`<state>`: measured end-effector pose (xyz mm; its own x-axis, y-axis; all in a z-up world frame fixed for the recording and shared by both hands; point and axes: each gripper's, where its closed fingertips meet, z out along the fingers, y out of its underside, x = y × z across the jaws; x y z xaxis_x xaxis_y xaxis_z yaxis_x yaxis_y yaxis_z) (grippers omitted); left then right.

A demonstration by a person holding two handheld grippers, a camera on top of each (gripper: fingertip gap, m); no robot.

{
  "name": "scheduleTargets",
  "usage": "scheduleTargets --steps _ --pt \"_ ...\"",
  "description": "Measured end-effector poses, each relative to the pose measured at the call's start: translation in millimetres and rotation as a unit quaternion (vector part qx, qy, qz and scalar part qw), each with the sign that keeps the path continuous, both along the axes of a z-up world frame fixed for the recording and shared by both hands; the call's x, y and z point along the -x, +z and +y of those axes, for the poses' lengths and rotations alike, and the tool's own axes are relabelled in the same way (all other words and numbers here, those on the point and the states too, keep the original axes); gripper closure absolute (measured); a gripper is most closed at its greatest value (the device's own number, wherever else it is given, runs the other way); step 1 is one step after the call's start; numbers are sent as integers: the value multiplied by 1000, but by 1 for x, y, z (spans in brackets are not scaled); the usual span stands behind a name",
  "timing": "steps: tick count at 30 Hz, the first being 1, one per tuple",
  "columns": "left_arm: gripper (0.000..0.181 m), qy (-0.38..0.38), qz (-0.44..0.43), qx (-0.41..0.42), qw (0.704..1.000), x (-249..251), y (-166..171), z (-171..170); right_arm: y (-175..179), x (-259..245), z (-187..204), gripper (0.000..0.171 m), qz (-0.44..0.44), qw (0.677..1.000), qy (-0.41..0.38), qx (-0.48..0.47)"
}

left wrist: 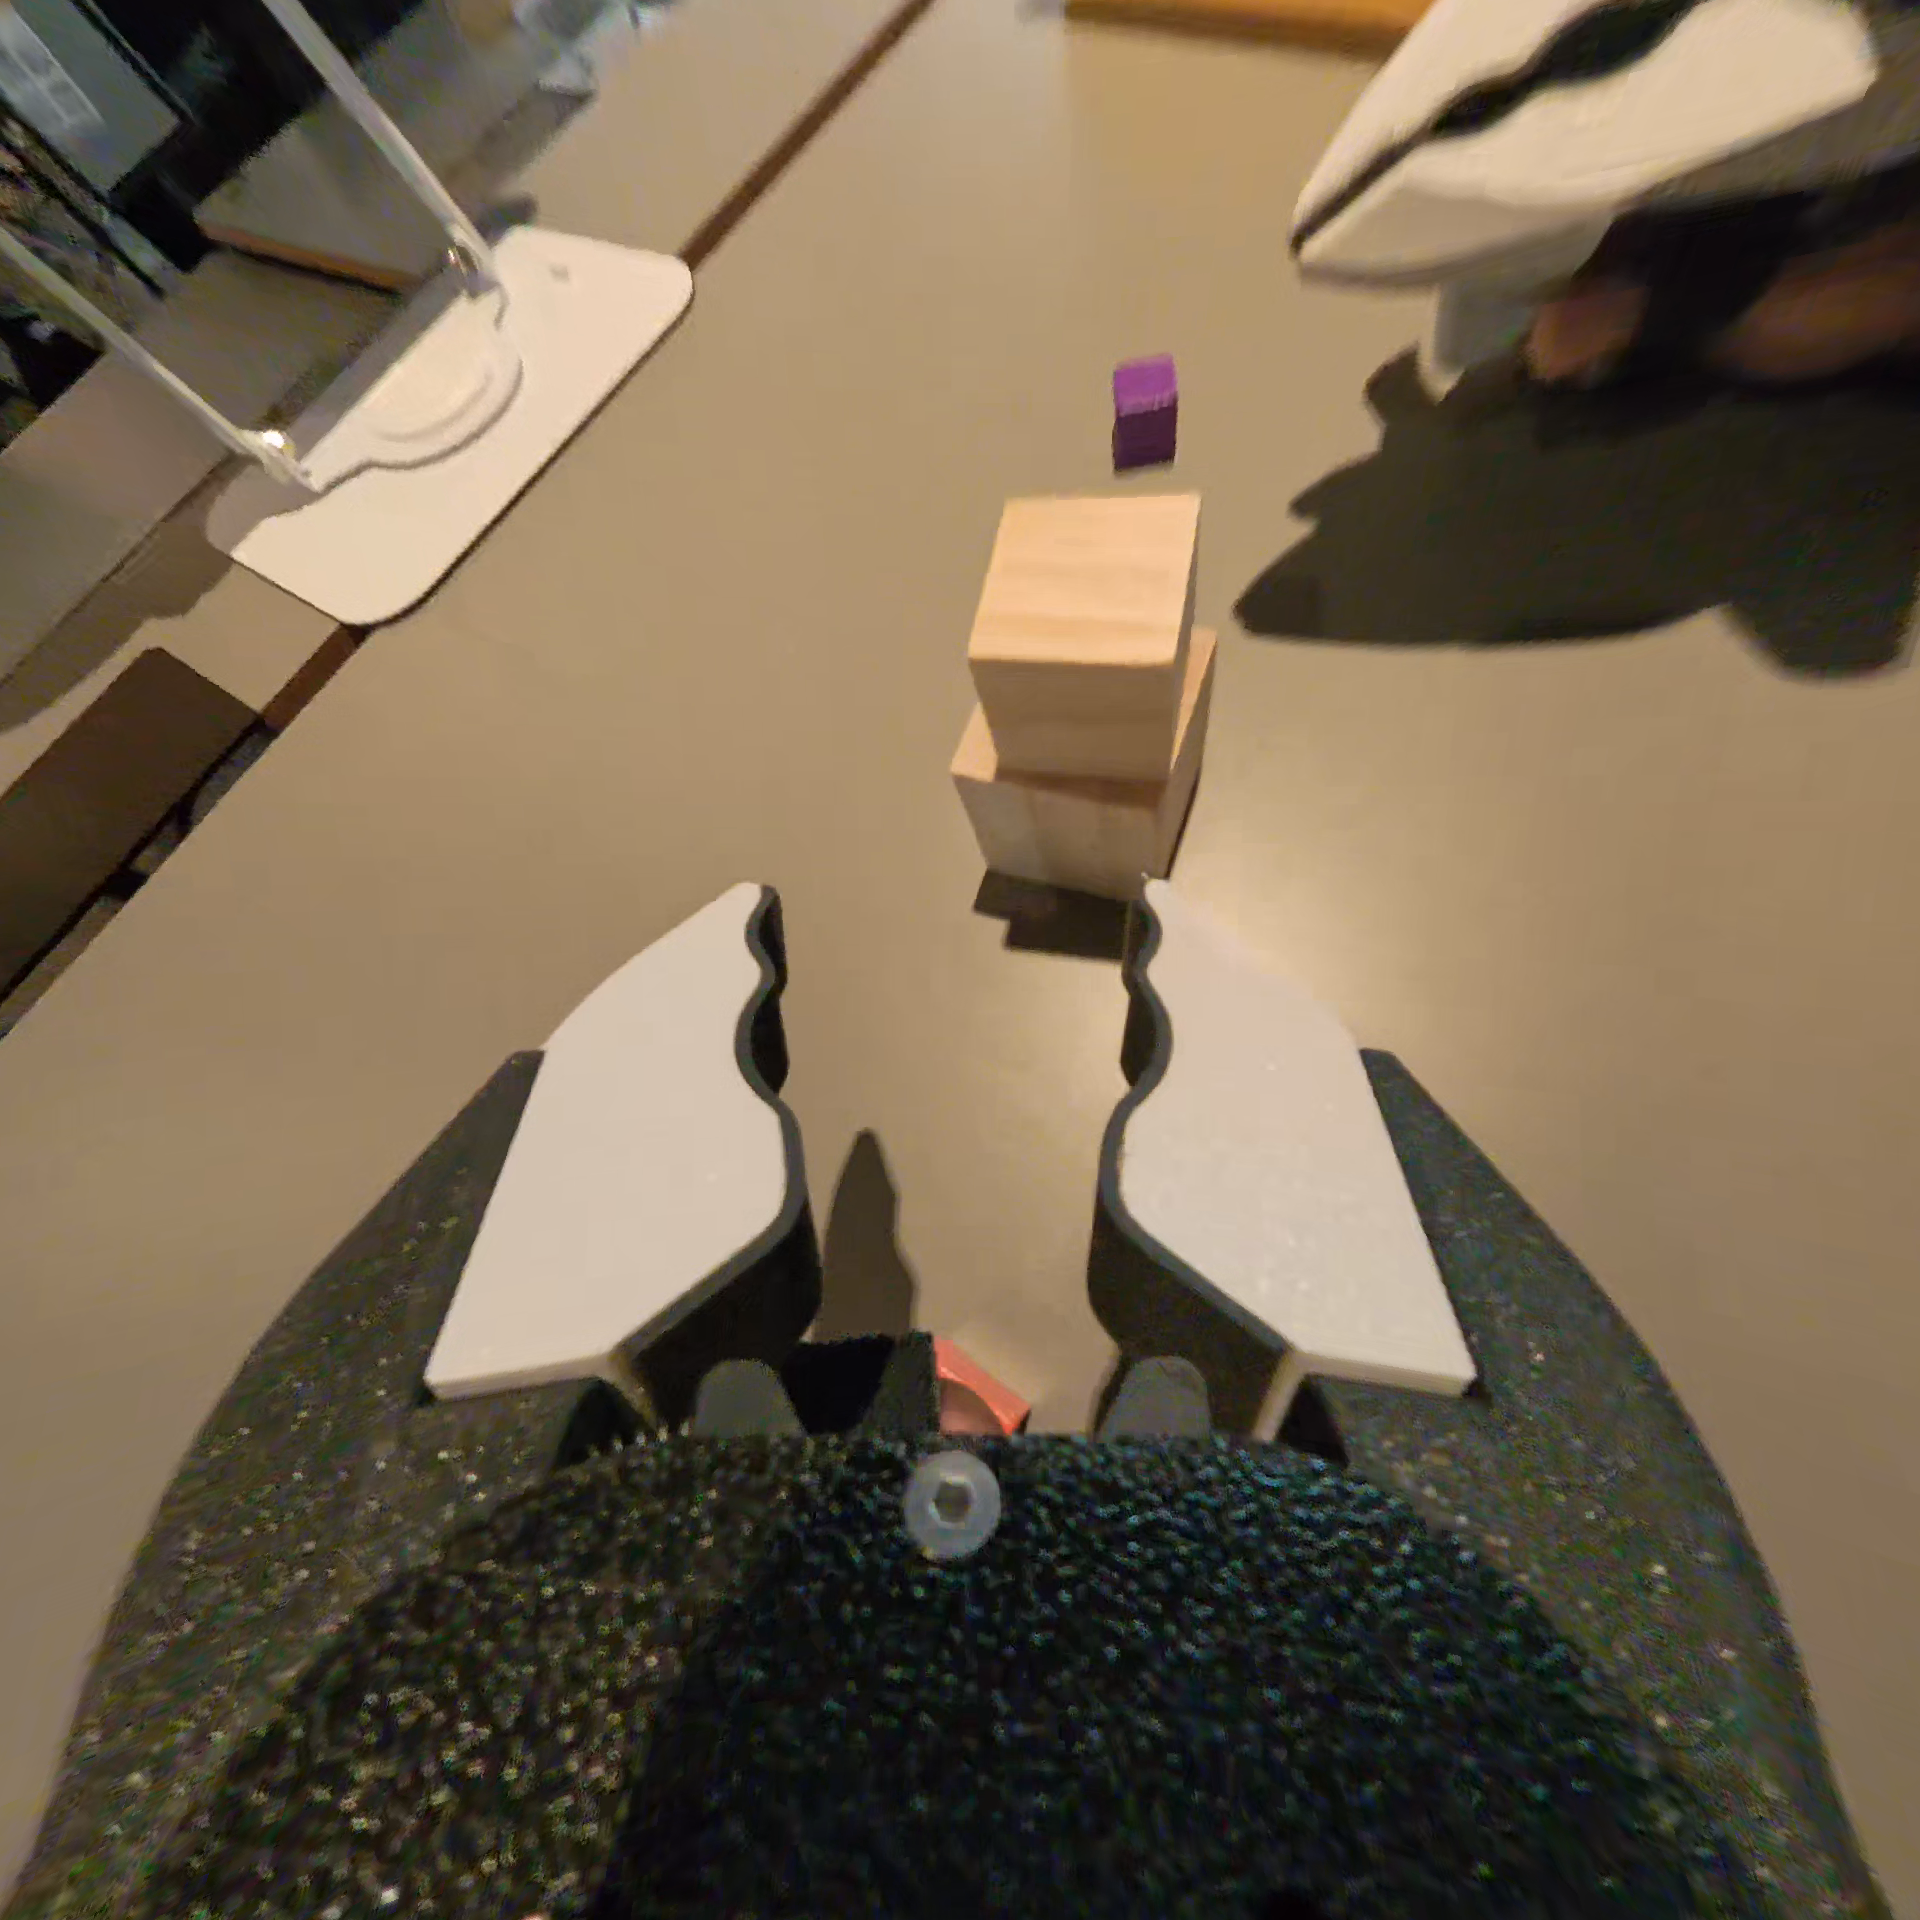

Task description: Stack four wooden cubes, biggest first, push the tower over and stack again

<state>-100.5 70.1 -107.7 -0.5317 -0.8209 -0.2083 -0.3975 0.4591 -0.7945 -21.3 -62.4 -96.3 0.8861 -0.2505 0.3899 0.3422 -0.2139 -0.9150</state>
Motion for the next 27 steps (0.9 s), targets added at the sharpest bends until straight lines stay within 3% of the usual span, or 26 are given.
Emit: scheduleTargets --steps 1,12,21,27 --pt "119 -2 -4 12 1000 1 4 -2 0 0 0 171 0 1000 0 1" --pt "111 -35 6 70 997 -9 3 -44 -1 1 0 171 0 1000 2 3" --pt "111 -38 19 58 997 -19 -3 -48 -3 2 1 171 -2 1000 5 11" --pt "122 -46 29 45 997 -29 -6 -50 -4 3 2 171 -3 1000 5 14"
